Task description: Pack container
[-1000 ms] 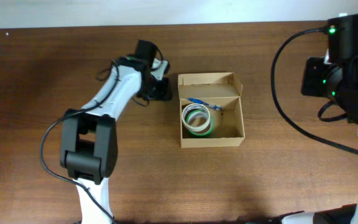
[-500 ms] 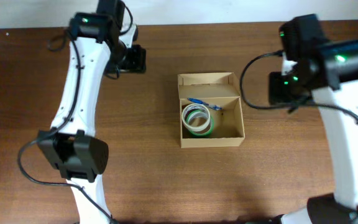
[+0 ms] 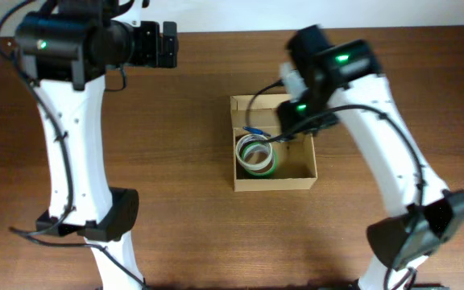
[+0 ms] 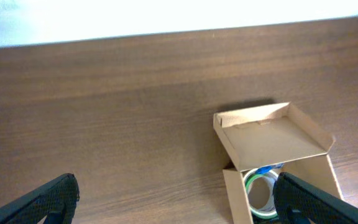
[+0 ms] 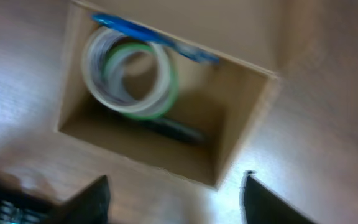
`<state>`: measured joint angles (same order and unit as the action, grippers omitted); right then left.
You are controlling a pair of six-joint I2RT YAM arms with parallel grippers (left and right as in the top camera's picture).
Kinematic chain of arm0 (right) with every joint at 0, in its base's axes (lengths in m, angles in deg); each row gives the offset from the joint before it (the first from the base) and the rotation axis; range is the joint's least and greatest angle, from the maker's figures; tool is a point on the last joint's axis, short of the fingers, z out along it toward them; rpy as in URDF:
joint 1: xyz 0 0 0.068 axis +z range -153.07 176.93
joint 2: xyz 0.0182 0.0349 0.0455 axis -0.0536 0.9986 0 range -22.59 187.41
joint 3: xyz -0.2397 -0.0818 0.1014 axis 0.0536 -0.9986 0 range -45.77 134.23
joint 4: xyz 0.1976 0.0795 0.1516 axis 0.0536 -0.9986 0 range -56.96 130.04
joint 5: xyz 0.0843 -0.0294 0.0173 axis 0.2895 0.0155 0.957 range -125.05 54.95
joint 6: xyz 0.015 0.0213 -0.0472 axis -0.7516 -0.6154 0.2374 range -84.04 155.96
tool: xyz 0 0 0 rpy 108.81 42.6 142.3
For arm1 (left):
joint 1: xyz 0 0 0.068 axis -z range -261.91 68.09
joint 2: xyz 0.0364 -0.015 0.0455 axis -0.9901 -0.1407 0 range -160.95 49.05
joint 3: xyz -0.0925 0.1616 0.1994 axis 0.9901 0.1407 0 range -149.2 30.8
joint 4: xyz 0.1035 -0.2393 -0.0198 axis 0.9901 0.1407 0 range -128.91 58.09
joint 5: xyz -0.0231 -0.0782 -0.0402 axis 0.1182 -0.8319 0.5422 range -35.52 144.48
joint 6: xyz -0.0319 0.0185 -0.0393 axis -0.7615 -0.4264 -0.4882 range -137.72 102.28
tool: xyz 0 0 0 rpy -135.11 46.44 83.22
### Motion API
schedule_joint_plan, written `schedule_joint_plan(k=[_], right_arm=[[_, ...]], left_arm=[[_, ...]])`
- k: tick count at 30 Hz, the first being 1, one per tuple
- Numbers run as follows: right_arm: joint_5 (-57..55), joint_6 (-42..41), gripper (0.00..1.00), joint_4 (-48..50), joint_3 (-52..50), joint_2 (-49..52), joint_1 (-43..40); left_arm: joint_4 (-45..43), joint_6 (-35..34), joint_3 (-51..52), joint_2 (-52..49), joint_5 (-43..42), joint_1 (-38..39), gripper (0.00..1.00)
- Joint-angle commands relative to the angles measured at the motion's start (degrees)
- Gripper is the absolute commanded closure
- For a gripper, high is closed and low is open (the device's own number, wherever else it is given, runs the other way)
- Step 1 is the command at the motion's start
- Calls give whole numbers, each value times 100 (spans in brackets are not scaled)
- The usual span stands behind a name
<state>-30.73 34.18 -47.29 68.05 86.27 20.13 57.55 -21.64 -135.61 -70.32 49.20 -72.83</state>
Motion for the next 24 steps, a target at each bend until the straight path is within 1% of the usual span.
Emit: schedule_joint_plan(k=[1,4,9,13,16,18,22,24], right_arm=[[149,503,24,238,-31,326,310],[157,568,20,455,-31,638,431],[634,776,20,627,-31,1150,509],[667,732,20,658,-31,1401,514],[664,686,20,769,-31,1403,514],[660,575,22,905,-31,1403,511],[667,428,31,1200,-31,1403,522],[669,428,33,1346,-31,1403,535]], left_arm=[[20,76,-151,402,118,0,1],[20,76,-151,579,258,0,1],[20,76,-151,691,282,0,1],[20,76,-149,695,280,0,1],[20,74,-149,695,278,0,0],[20,76,-149,695,278,0,1],[20,74,-149,695,275,0,1],[20,74,-149,695,273,0,1]])
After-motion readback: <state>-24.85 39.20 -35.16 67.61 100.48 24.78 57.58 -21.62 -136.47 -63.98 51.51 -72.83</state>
